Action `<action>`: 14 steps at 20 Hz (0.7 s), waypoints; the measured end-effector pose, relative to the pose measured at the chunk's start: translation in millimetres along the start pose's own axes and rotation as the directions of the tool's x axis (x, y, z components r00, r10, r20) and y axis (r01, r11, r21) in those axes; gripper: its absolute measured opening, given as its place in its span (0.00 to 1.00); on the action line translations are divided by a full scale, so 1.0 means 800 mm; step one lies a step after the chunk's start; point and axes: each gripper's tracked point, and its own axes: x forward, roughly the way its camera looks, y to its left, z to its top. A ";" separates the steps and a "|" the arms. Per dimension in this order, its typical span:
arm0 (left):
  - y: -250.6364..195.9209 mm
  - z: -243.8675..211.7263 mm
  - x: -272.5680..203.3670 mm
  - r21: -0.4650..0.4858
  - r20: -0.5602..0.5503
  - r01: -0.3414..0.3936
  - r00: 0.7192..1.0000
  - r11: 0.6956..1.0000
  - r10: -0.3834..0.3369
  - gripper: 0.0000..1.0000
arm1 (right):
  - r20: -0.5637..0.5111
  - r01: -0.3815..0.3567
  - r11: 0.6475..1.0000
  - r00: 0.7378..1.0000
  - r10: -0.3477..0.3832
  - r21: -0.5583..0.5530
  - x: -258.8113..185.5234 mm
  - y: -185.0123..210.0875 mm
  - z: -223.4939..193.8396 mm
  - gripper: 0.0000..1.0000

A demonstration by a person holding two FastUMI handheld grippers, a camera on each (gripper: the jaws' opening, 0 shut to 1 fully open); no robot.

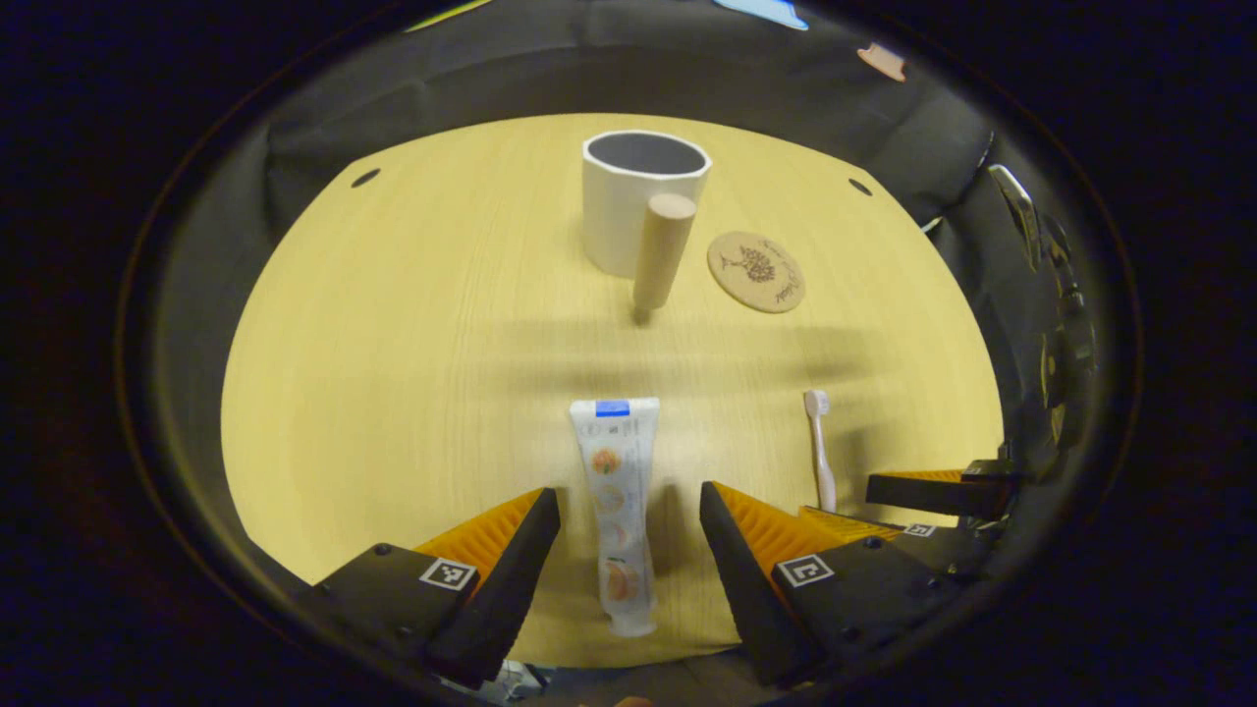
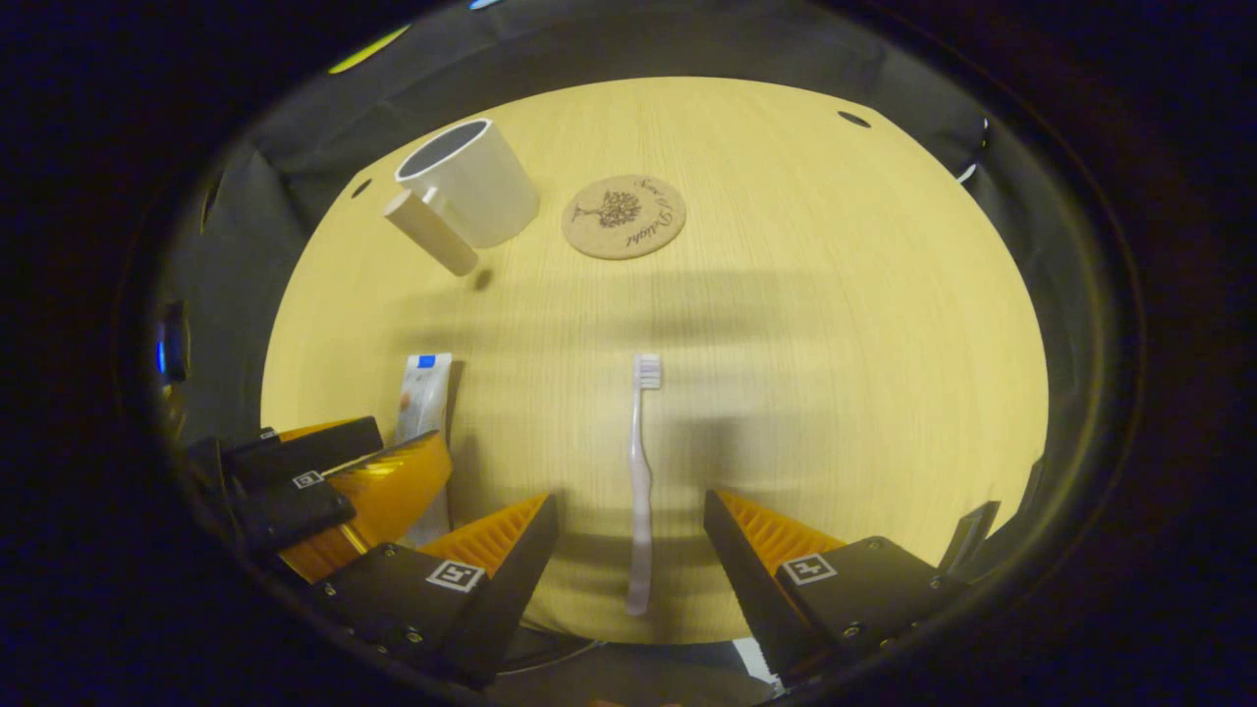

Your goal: Put the toothbrush and toothpaste on the desktop into the cup, then pick up the cup and place it on the coaster on the desktop.

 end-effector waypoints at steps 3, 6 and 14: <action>0.003 -0.014 0.008 -0.008 -0.055 -0.005 0.998 1.000 0.005 0.96 | -0.025 0.001 1.000 1.000 -0.001 -0.019 0.004 0.002 -0.003 0.94; 0.002 -0.021 0.015 -0.004 -0.089 -0.011 0.996 1.000 0.010 0.94 | -0.043 0.010 1.000 0.999 -0.011 -0.029 0.010 0.001 -0.006 0.90; 0.008 -0.017 0.025 0.023 -0.127 -0.034 0.991 0.999 0.037 0.72 | -0.070 0.045 0.998 0.996 -0.048 -0.036 0.021 -0.008 0.001 0.65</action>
